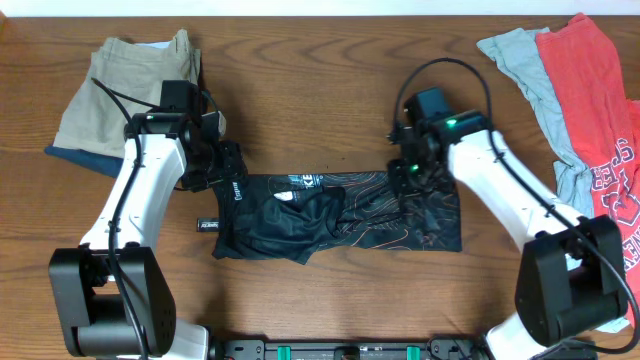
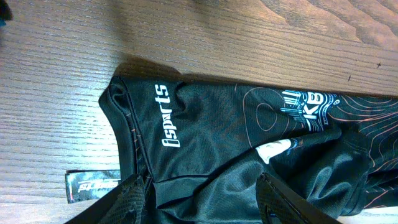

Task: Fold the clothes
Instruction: 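Move the right gripper to the strip's right end and grasp it, then fold the strip's right end leftward over the middle with the right gripper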

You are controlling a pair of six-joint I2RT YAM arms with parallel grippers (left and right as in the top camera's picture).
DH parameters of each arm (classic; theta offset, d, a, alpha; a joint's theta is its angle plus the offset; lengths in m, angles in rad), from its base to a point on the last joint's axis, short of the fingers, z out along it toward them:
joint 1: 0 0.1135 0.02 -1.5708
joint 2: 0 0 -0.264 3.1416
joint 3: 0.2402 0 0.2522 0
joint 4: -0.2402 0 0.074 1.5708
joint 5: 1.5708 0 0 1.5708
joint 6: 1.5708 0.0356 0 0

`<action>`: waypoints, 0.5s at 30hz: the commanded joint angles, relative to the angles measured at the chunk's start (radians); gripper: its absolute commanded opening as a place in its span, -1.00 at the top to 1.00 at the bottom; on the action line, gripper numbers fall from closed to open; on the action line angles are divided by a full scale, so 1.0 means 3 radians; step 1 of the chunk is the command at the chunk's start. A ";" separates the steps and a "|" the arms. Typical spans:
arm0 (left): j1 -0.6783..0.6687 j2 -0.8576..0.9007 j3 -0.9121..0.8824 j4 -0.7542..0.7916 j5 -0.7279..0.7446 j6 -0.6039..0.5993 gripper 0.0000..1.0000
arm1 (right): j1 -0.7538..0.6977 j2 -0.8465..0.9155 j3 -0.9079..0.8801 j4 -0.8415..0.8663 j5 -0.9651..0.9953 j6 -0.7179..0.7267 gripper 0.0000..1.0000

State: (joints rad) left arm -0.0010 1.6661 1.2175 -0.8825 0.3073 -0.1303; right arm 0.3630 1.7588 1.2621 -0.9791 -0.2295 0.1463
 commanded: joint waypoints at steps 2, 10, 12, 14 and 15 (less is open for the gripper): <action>0.0015 -0.0031 -0.0011 -0.0009 -0.0033 -0.0006 -0.19 | 0.0173 -0.0015 -0.0025 0.0027 -0.0036 0.0111 0.85; 0.0015 -0.0031 -0.0011 -0.0009 -0.0033 -0.0006 -0.19 | 0.0409 -0.0015 -0.0025 0.0036 -0.0034 0.0079 -0.07; 0.0015 -0.0031 -0.0011 -0.0009 -0.0033 -0.0006 -0.19 | 0.0408 -0.0015 -0.0025 0.0048 0.0045 0.0032 -0.15; 0.0015 -0.0031 -0.0011 -0.0009 -0.0032 -0.0006 -0.19 | 0.0392 -0.0015 -0.0025 0.0043 0.0285 0.0058 -0.22; 0.0015 -0.0031 -0.0011 -0.0011 -0.0033 -0.0006 -0.20 | 0.0383 -0.0015 -0.0025 0.0024 0.0469 0.0137 -0.23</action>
State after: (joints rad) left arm -0.0010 1.6661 1.2175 -0.8825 0.3073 -0.1307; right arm 0.4751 1.7588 1.2613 -0.9684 -0.1997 0.1692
